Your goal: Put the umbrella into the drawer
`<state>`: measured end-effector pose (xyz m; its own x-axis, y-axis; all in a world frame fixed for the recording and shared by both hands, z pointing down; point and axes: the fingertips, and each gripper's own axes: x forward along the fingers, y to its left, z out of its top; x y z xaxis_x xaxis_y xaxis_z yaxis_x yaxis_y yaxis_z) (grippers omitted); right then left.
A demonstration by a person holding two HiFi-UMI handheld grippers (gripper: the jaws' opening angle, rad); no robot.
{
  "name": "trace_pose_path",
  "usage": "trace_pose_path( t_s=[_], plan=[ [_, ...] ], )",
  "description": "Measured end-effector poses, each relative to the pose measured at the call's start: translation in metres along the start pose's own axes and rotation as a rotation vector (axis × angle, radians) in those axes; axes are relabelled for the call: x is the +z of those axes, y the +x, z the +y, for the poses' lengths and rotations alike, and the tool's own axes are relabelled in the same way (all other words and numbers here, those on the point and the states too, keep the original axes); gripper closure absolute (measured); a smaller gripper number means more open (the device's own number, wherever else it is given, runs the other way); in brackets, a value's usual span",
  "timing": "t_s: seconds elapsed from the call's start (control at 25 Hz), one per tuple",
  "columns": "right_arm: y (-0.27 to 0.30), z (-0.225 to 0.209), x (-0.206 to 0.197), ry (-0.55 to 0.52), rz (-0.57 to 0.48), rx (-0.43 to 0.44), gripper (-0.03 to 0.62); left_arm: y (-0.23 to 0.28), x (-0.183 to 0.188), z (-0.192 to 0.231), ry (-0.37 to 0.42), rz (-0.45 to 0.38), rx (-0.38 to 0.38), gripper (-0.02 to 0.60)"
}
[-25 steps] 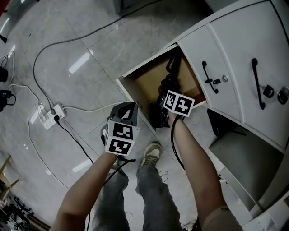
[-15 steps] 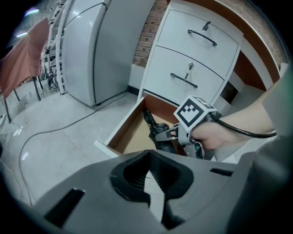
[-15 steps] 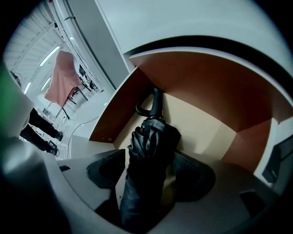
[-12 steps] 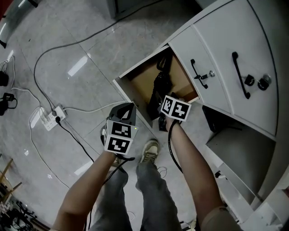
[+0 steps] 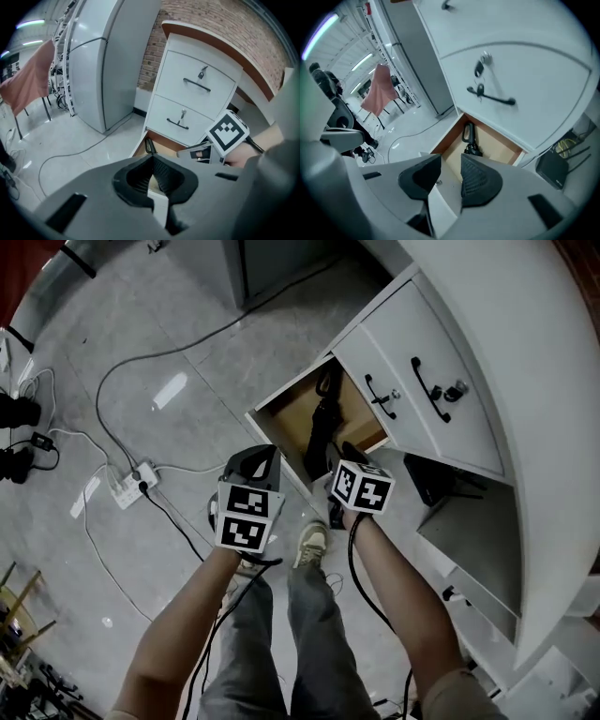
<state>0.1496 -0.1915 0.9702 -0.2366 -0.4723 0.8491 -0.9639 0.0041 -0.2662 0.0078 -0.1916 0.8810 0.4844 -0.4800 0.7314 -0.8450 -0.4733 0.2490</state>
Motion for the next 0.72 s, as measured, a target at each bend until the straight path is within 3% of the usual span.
trace_pose_path(
  t_s=[0.2,0.72],
  plan=[
    [-0.07,0.04,0.047,-0.034,-0.081,0.041,0.534,-0.054,0.058,-0.004,0.009,-0.067,0.017,0.574],
    [-0.285,0.124,0.158,-0.149,-0.31,0.082,0.586,-0.217,0.175,-0.032,0.02,-0.222,0.026,0.574]
  ],
)
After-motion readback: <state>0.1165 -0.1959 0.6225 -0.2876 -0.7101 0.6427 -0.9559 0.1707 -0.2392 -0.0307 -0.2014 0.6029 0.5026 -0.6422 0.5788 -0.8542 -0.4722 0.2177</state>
